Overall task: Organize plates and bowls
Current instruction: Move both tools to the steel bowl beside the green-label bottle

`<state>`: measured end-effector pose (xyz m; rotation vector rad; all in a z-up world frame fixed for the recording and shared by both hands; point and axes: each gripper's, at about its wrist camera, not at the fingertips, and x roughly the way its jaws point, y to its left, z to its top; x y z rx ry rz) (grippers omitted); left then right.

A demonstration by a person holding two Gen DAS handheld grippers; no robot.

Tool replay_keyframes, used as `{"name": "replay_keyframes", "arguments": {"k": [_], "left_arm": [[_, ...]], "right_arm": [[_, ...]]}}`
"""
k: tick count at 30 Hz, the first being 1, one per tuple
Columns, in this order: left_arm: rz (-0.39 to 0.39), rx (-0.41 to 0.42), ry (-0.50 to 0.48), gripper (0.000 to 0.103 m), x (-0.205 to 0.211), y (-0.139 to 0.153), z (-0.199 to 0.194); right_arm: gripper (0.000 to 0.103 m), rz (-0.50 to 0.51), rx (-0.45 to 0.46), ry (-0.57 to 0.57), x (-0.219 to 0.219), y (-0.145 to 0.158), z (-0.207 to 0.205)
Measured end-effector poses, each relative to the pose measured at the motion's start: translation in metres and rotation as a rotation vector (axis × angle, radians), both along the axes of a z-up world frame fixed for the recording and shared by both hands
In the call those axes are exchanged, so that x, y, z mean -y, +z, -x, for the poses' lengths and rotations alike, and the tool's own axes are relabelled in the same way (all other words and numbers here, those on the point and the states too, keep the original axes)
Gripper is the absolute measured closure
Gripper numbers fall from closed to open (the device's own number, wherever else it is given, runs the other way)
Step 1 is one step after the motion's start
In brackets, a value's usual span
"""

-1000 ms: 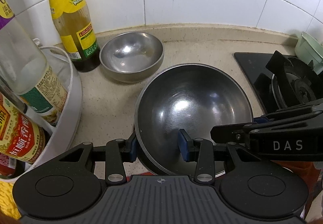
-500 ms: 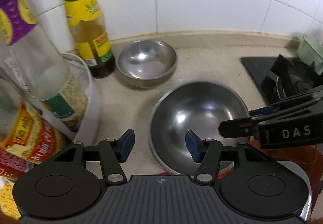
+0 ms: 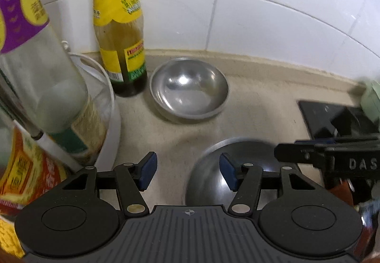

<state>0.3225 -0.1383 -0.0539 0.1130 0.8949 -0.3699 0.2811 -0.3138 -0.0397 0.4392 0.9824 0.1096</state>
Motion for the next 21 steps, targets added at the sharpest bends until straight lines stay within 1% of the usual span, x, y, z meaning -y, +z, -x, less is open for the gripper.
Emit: {"name": "replay_keyframes", "arguments": {"k": [2,7,9,15,21], "left_arm": [[0.019,-0.003,0.022,0.034,0.001,0.003,-0.009],[0.042,0.018,0.057,0.033,0.004,0.013,-0.025],[0.025,0.026,0.06,0.032,0.008,0.014,-0.032],[0.009,0.0,0.091,0.032,0.013,0.004,-0.055],[0.004,-0.019,0.1,0.032,0.014,-0.003,-0.067]], "right_arm": [[0.07,0.016,0.014,-0.001,0.001,0.004,-0.007],[0.07,0.02,0.045,-0.007,0.008,0.013,-0.026],[0.07,0.03,0.046,-0.006,0.009,0.013,-0.035],[0.07,0.059,0.028,-0.002,0.011,0.006,-0.063],[0.07,0.073,0.014,0.006,0.009,-0.002,-0.085]]}}
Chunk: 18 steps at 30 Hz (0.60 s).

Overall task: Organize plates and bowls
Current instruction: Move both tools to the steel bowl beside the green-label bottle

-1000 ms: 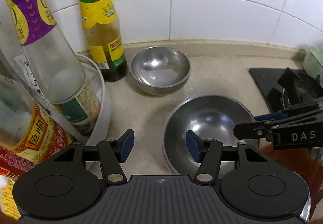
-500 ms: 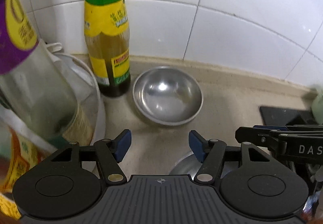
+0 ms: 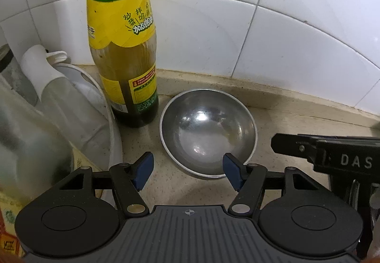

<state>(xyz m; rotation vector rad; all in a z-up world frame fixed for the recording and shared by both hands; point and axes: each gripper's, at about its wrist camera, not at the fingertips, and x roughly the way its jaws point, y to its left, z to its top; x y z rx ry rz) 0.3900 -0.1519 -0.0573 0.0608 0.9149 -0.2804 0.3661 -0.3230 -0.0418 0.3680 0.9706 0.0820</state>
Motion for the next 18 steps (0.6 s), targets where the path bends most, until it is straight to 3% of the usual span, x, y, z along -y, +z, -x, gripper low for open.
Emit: {"name": "replay_keyframes", "arguments": {"k": [18], "left_arm": [[-0.023,-0.037,0.008,0.031,0.008,-0.014,-0.019]], "right_arm": [[0.07,0.006,-0.058,0.031,-0.009,-0.029,-0.035]]}}
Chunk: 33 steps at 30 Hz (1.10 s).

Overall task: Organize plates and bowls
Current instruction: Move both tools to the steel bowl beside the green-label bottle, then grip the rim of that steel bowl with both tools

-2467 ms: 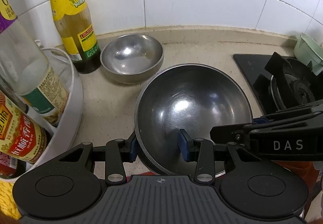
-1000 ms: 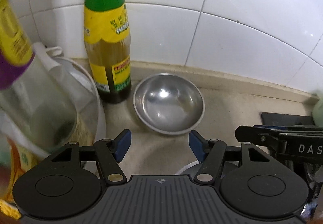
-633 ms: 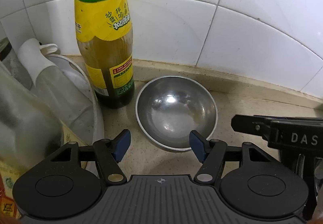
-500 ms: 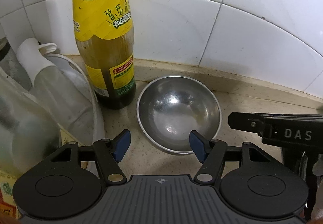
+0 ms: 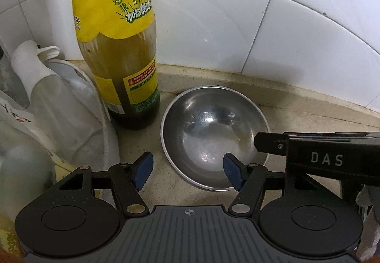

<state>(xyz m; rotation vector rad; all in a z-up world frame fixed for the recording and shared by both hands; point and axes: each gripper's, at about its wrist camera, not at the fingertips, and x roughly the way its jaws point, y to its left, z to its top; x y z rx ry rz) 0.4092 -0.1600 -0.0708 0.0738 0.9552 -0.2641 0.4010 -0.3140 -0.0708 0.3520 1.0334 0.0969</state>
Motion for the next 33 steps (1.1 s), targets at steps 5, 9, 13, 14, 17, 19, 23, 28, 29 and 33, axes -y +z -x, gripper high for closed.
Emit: {"name": "replay_keyframes", "arguments": {"k": [5,9,13,14,17,19,23,28,29,33], "left_arm": [[-0.008,-0.011,-0.003,0.031,0.002,-0.005,-0.004],[-0.011,-0.02,-0.004,0.031,0.004,-0.007,-0.007],[-0.018,-0.031,-0.006,0.031,0.006,-0.01,-0.009],[-0.02,-0.035,-0.007,0.031,0.006,-0.011,-0.01],[-0.027,-0.041,-0.013,0.032,0.007,-0.015,-0.012],[-0.026,-0.045,-0.016,0.035,0.008,-0.018,-0.013],[-0.03,-0.051,-0.03,0.042,0.011,-0.023,-0.013],[-0.052,-0.042,-0.042,0.043,0.016,-0.026,-0.013],[-0.05,-0.043,-0.042,0.043,0.016,-0.027,-0.013],[-0.055,-0.039,-0.046,0.044,0.017,-0.027,-0.014]], "right_arm": [[0.07,-0.003,-0.013,0.01,-0.003,-0.006,-0.005],[0.07,-0.005,-0.019,0.018,-0.004,-0.008,-0.009],[0.07,-0.015,-0.039,0.023,-0.005,-0.012,-0.013],[0.07,-0.016,-0.044,0.025,-0.005,-0.014,-0.014],[0.07,-0.006,-0.047,0.034,-0.006,-0.017,-0.015],[0.072,-0.003,-0.048,0.043,-0.008,-0.018,-0.016],[0.077,-0.006,-0.051,0.052,-0.011,-0.021,-0.018],[0.081,-0.005,-0.057,0.059,-0.012,-0.024,-0.02],[0.081,-0.009,-0.059,0.058,-0.012,-0.024,-0.02],[0.084,-0.022,-0.064,0.051,-0.009,-0.027,-0.021]]}}
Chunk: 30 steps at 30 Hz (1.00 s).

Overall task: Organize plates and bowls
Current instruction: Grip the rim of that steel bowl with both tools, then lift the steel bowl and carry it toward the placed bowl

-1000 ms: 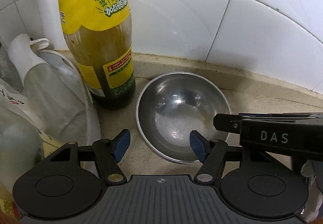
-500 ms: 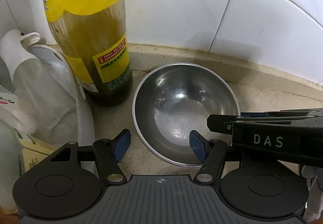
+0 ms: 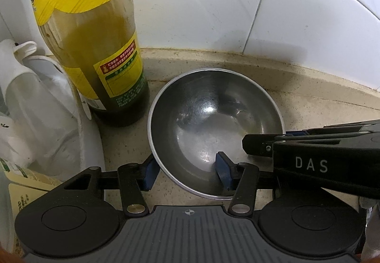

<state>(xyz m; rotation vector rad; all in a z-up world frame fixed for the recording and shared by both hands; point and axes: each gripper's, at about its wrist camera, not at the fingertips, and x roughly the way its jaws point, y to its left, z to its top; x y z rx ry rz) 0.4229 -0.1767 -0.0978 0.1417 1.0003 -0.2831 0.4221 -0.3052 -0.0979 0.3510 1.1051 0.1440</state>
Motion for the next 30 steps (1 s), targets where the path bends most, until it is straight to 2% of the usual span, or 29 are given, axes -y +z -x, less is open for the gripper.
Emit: {"name": "replay_keyframes", "arguments": {"k": [16,30], "left_arm": [[0.0,0.005,-0.011,0.044,0.002,0.004,-0.003],[0.012,0.075,-0.039,0.043,0.0,0.038,0.029]], "right_arm": [[0.084,-0.009,0.01,-0.013,0.005,0.008,0.005],[0.084,0.011,0.071,-0.032,0.008,0.053,0.039]]}}
